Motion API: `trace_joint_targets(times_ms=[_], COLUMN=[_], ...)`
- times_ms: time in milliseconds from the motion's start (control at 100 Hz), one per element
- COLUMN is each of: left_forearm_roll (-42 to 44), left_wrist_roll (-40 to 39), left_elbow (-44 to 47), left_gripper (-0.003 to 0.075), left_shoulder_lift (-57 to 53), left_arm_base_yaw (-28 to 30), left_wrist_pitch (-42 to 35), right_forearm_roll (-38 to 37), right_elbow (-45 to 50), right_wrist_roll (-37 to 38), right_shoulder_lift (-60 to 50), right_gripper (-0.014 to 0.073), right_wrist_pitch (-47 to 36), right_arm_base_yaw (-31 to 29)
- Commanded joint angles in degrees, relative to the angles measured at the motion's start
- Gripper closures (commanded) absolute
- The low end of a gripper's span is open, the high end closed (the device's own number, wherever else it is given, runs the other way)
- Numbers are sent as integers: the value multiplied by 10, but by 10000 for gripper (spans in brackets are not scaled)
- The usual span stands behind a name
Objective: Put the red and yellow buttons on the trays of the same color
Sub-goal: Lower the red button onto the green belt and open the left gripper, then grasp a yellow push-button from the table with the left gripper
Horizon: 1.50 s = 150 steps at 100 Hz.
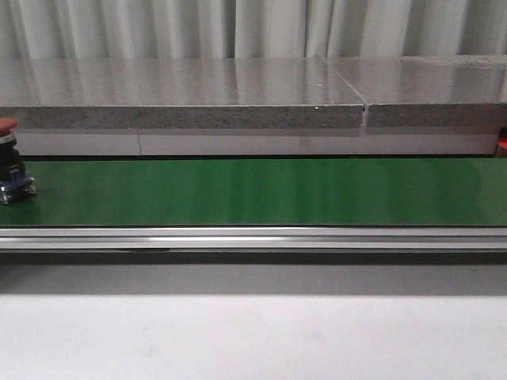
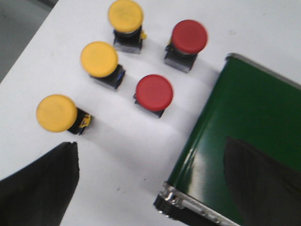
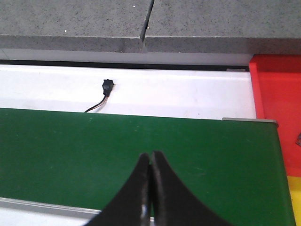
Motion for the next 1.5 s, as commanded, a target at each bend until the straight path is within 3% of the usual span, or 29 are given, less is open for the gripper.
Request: trace_joint_targets(times_ms=[0,230,480,910,1490], left_forearm_roll=[-5,-28,-29,-47,-50], left_wrist_roll=[0,-4,-25,-29,-29], left_elbow=[15,91,97,94,31], left_gripper=[111,111,111,111,113], left_shoulder_lift=[-21,-21,14,109,167], left_arm_base_yaw=[29,101,161,162,147], left_wrist_pitch=[-35,-115,-149,-217,-233], right_forearm_roll=[8,8,8,8,8], right_elbow=[-14,-14,-14,-14,-14], right_wrist_roll=[-4,-4,-4,-4,-4], right_shoulder_lift=[-5,-5,-5,-5,-5], right_gripper=[660,660,660,660,660], right_wrist_pitch=[-33,-33,-33,-33,-33], right_arm_base_yaw=[1,1,1,1,1])
